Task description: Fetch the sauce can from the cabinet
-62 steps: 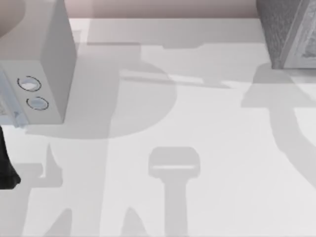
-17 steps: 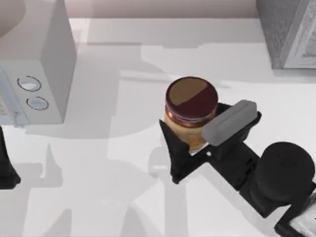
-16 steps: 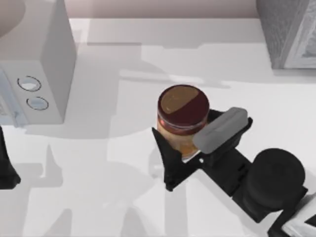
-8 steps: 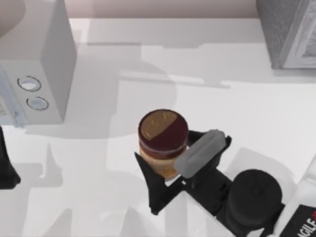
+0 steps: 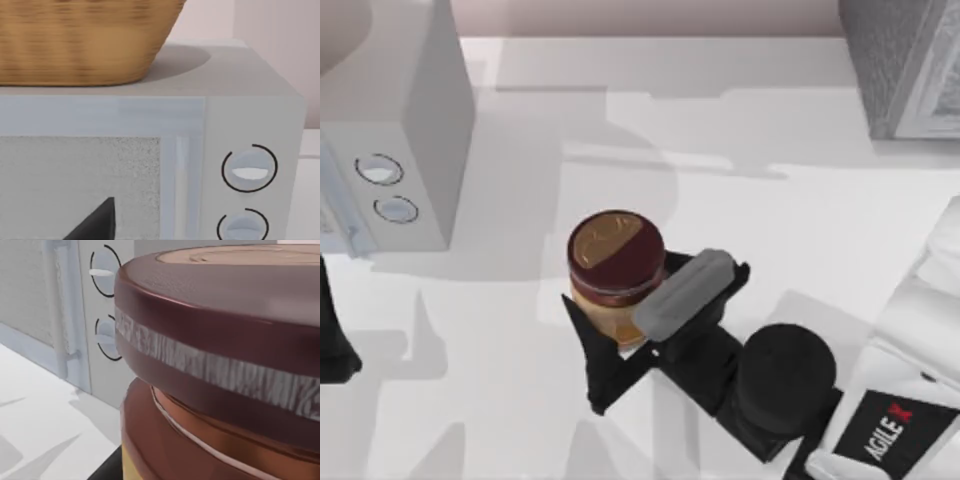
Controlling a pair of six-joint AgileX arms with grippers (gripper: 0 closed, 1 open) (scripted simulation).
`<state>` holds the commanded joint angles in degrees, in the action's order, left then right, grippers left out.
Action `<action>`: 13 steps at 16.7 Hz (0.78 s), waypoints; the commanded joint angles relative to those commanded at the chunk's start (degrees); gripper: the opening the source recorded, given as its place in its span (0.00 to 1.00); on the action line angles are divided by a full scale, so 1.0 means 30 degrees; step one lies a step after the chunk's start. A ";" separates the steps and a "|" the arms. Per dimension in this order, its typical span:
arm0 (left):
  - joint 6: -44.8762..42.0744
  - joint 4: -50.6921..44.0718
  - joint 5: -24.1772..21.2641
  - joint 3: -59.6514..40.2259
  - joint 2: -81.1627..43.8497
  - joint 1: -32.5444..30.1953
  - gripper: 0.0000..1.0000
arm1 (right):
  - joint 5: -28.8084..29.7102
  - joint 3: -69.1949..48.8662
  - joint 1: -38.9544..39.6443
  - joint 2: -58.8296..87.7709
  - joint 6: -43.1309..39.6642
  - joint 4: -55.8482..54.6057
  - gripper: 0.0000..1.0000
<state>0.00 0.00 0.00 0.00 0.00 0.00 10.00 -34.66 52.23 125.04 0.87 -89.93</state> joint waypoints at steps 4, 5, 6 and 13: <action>0.0000 0.0000 0.0000 0.0000 0.0000 0.0000 1.00 | -0.0246 -0.2122 -0.0239 0.1532 -0.0052 0.0483 0.00; 0.0000 0.0000 0.0000 0.0000 0.0000 0.0000 1.00 | -0.0252 -0.2164 -0.0245 0.1567 -0.0052 0.0494 0.00; 0.0000 0.0000 0.0000 0.0000 0.0000 0.0000 1.00 | -0.0252 -0.2164 -0.0245 0.1567 -0.0052 0.0494 0.00; 0.0000 0.0000 0.0000 0.0000 0.0000 0.0000 1.00 | -0.0252 -0.2164 -0.0245 0.1567 -0.0052 0.0494 0.38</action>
<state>0.00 0.00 0.00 0.00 0.00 0.00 9.25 -41.15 51.50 129.74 0.71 -88.45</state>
